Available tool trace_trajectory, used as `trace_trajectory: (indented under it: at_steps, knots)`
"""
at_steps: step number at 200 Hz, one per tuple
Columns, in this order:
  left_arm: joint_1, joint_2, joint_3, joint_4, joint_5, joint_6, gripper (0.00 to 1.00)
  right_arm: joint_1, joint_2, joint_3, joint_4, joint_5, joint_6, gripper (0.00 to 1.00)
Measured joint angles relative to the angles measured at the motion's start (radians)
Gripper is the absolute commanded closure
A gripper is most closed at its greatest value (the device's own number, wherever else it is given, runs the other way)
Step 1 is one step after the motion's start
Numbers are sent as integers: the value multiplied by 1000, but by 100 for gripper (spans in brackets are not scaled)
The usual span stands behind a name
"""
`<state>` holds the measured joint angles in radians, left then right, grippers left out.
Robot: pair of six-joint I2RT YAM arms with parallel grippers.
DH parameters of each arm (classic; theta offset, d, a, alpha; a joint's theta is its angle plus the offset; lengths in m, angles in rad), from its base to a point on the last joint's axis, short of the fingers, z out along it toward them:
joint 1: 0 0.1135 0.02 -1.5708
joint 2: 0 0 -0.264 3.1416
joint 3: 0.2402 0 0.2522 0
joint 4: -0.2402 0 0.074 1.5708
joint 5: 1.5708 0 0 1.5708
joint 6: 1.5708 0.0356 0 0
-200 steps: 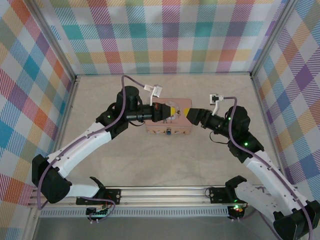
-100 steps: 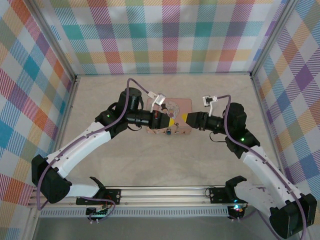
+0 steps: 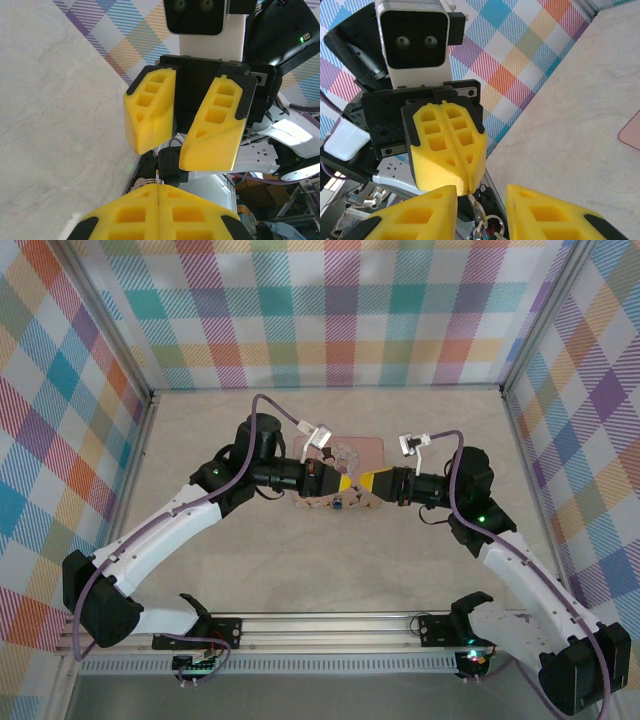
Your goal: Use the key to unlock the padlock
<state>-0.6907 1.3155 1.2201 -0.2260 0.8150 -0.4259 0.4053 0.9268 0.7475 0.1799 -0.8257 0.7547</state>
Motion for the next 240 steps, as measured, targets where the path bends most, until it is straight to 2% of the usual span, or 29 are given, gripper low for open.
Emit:
trace_trajectory:
  at_steps: [14,33,47,124,141,157,240]
  knots:
    - [0,0,0,0,0,0,100,0,0,0,-1,-11,0,69]
    - [0,0,0,2,-1,-4,100,1,5,0,-2,-24,-1,58]
    - [0,0,0,16,0,-7,100,3,11,0,-13,-25,-10,58]
    - [1,3,0,45,-7,-23,100,14,27,7,-39,-44,-33,83]
    - [2,3,0,45,-11,-23,100,14,27,11,-39,-51,-40,94]
    - [6,3,0,45,-13,-23,100,14,27,14,-39,-56,-37,100]
    - [6,4,0,45,-11,-23,100,15,25,14,-43,-62,-55,100]
